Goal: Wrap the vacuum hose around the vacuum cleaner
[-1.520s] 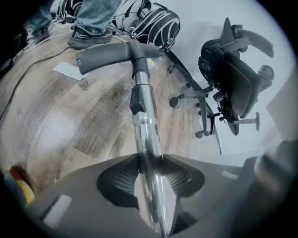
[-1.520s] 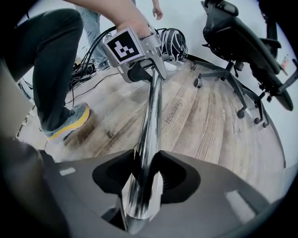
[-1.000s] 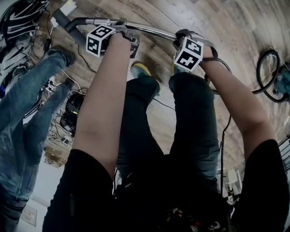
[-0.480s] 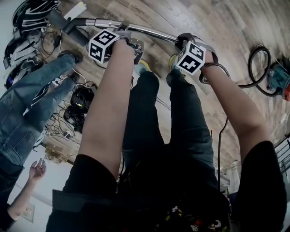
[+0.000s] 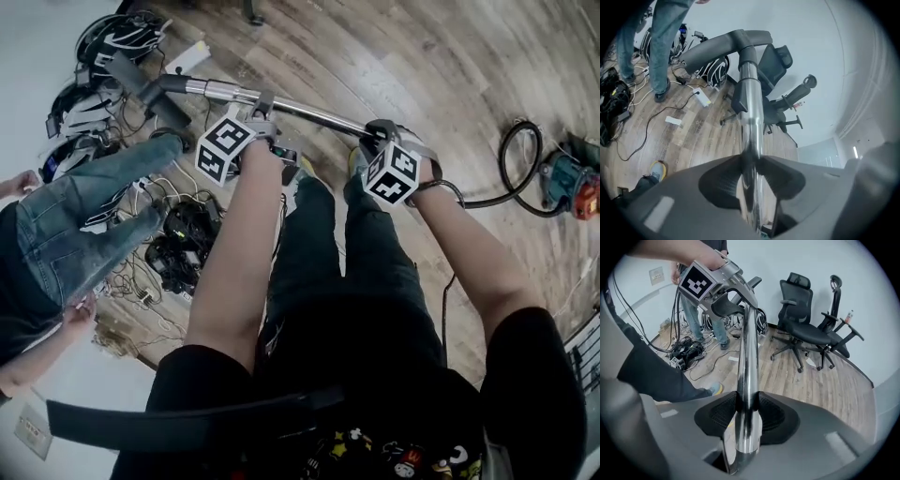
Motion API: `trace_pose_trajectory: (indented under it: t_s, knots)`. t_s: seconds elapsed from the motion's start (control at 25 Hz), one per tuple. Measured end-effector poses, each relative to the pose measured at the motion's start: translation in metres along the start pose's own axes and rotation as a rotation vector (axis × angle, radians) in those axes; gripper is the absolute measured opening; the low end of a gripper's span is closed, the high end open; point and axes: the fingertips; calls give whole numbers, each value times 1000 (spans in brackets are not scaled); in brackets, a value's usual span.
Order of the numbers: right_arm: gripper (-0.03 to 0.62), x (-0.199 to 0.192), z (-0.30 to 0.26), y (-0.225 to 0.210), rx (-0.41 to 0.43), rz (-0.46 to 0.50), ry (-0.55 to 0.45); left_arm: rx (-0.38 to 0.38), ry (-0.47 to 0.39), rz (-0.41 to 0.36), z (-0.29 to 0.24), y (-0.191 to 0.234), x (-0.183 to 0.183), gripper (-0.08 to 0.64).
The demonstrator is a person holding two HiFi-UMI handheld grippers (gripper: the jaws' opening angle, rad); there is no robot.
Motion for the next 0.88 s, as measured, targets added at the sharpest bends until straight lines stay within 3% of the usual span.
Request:
trace_pose_trajectory:
  t_s: [0.24,0.52,0.88]
  knots:
    - [170,23,64,5,-59,-6,-65,-112,-22,-81,63,-71,8,157]
    - [170,44,120,-18,-166,23,-143,-241,-33,-154,108,-151,12,155]
    - [170,64,178,-24,-307,-77,-194,-422,13,-303,147,-238,8,155]
Point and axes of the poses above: the fingertips, and each gripper's own axes: z backward along the fingers, y to its left, x out of its top, and after that the axes turned 14 degrees about -y, right-handed
